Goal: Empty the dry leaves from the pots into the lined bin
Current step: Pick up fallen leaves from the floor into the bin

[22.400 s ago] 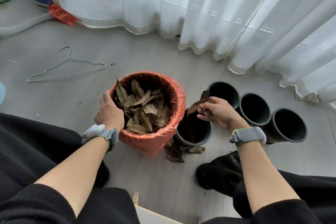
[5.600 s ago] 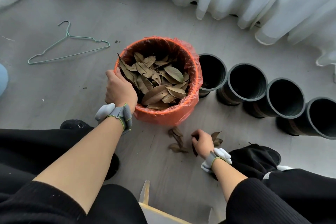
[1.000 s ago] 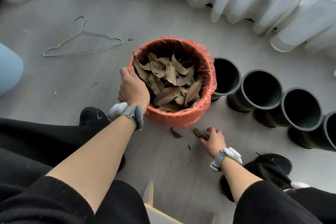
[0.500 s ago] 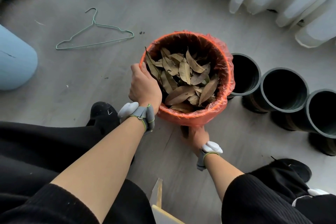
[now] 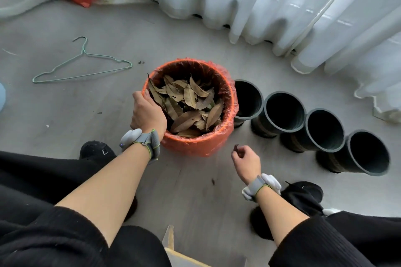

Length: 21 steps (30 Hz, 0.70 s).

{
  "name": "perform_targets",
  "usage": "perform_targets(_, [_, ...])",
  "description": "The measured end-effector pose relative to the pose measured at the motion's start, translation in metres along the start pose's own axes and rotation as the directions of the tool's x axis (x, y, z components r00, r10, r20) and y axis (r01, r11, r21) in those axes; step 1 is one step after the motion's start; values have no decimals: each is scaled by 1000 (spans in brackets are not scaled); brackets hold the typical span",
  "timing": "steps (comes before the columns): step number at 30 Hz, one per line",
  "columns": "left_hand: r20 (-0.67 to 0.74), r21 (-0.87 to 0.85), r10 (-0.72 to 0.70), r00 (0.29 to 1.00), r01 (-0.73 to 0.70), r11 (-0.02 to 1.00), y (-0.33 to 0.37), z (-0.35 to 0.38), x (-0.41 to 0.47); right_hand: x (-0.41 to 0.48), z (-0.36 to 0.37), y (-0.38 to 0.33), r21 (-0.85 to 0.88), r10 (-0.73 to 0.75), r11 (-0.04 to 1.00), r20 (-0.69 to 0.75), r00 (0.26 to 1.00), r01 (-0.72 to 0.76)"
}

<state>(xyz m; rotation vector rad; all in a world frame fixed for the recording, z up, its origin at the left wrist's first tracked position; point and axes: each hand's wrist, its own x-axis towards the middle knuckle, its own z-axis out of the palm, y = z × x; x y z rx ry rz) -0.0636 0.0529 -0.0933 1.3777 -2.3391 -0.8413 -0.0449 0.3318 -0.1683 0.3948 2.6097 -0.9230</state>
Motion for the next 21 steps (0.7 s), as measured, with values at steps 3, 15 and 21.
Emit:
perform_targets(3, [66,-24,-18,998,20,1000,0,-1,4,4,-47,-37,212,-22,975,-204,979,66])
perform_targets(15, [279,-80,-66,958,92,993,3,-31,-7,-23,-85,-188,282,-485,815,-147,862,506])
perform_targets(21, [75,-170,11,997,2,985,21,-68,-11,-32,-91,-160,279,-388,860,-186,903,427])
